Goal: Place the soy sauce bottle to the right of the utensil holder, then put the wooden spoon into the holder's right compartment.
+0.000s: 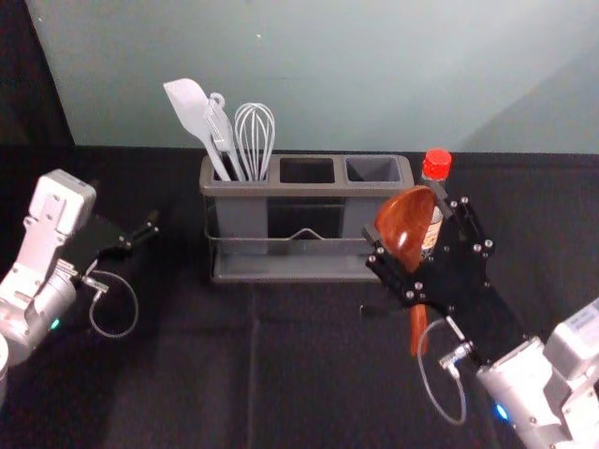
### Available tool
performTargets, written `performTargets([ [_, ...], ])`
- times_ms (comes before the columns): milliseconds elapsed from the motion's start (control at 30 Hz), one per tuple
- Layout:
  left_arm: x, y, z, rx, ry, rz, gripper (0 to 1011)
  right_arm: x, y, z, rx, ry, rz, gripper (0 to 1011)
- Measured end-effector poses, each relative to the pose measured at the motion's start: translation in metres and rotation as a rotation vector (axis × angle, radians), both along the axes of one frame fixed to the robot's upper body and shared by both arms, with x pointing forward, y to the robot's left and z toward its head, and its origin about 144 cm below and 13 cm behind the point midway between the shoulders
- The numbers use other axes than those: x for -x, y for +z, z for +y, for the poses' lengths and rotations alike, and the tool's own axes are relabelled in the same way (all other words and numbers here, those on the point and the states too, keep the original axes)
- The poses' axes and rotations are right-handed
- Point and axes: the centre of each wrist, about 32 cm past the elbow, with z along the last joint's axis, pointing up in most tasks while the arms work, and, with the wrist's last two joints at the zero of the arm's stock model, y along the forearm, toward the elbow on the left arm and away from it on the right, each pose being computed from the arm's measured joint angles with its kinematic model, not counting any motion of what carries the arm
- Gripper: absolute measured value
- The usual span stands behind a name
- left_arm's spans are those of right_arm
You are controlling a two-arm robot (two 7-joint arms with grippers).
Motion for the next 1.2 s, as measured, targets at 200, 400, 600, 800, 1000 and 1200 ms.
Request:
performTargets([
  [200, 0.000, 0.000, 0.000, 0.000, 0.000, 0.000, 1005, -0.006, -0.009, -0.002, -0.038, 0.020, -0.026, 840],
  [400, 0.000, 0.000, 0.000, 0.000, 0.000, 0.000, 1005, -0.030, -0.001, 0.000, -0.078, 0.058, -0.110, 840],
  [600, 0.000, 0.000, 0.000, 0.000, 0.000, 0.000, 1005, -0.058, 0.016, 0.001, -0.106, 0.071, -0.153, 840],
  [800, 0.000, 0.000, 0.000, 0.000, 0.000, 0.000, 1005, -0.083, 0.035, 0.005, -0.121, 0.076, -0.176, 840],
  [1000, 0.000, 0.000, 0.000, 0.000, 0.000, 0.000, 1005, -0.103, 0.049, 0.009, -0.121, 0.085, -0.208, 840],
  [1200, 0.000, 0.000, 0.000, 0.000, 0.000, 0.000, 1005, -0.123, 0.056, 0.012, -0.120, 0.087, -0.218, 840],
])
